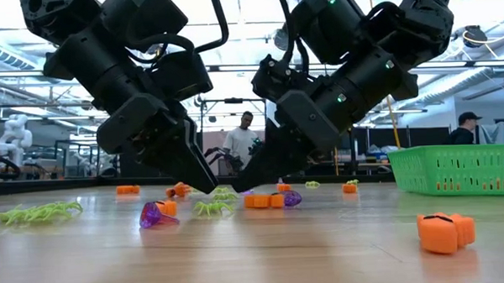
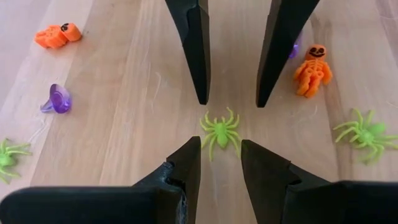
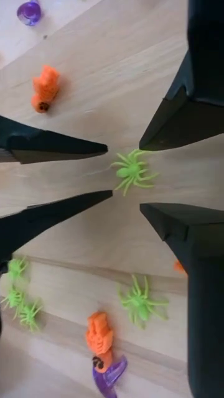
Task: Sort Halloween decoration
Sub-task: Put the green spider toy into the yellow bin
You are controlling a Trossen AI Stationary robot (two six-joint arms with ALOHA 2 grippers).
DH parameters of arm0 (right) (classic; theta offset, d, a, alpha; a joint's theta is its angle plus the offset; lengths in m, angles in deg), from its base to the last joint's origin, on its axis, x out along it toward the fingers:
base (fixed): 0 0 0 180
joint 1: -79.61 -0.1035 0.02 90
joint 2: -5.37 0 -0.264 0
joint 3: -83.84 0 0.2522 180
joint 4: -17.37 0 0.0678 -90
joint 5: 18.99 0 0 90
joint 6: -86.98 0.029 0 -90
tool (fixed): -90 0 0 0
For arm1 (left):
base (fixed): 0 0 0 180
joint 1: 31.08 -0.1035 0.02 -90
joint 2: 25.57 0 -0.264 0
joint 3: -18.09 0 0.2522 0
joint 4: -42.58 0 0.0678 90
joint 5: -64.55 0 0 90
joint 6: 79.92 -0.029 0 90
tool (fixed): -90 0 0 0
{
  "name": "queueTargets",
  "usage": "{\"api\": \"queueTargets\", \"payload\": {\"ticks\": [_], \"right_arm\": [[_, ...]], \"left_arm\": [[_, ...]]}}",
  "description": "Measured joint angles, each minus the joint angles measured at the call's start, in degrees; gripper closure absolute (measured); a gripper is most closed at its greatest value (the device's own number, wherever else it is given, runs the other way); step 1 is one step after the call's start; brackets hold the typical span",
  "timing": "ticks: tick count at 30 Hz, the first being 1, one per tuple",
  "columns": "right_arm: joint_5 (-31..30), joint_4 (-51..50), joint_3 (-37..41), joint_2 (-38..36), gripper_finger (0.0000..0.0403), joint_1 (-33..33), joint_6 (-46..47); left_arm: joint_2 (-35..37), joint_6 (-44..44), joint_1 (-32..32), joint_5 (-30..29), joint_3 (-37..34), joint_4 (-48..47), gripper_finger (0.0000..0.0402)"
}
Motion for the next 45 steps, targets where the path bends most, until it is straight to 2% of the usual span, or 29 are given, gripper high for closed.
{"api": "queueTargets", "payload": {"ticks": [11, 21, 32, 35, 42, 45], "right_arm": [[0.0, 0.9, 0.0, 0.1, 0.0277, 0.0, 0.4], [-0.3, 4.2, 0.0, 3.1, 0.0277, -0.3, 1.7], [-1.5, 6.4, -0.1, 4.2, 0.0281, -0.3, 1.5], [-1.6, 6.2, -0.1, 4.2, 0.0301, -0.2, 1.4], [-1.8, 6.0, -0.1, 4.2, 0.0387, -0.2, 0.5], [-1.7, 6.0, -0.1, 4.2, 0.0399, -0.2, -0.2]], "left_arm": [[0.0, 0.2, 0.0, 1.4, 0.0, 0.0, 0.0286], [-0.1, 0.1, 0.0, 1.5, 0.0, -0.2, 0.0286], [-2.8, 1.1, -0.3, 2.9, 0.1, 1.6, 0.0286], [-2.9, 1.3, -0.3, 2.9, 0.1, 1.6, 0.0286], [-2.9, 1.3, -0.3, 2.9, 0.1, 1.5, 0.0286], [-2.9, 1.3, -0.3, 2.9, 0.1, 1.4, 0.0286]]}}
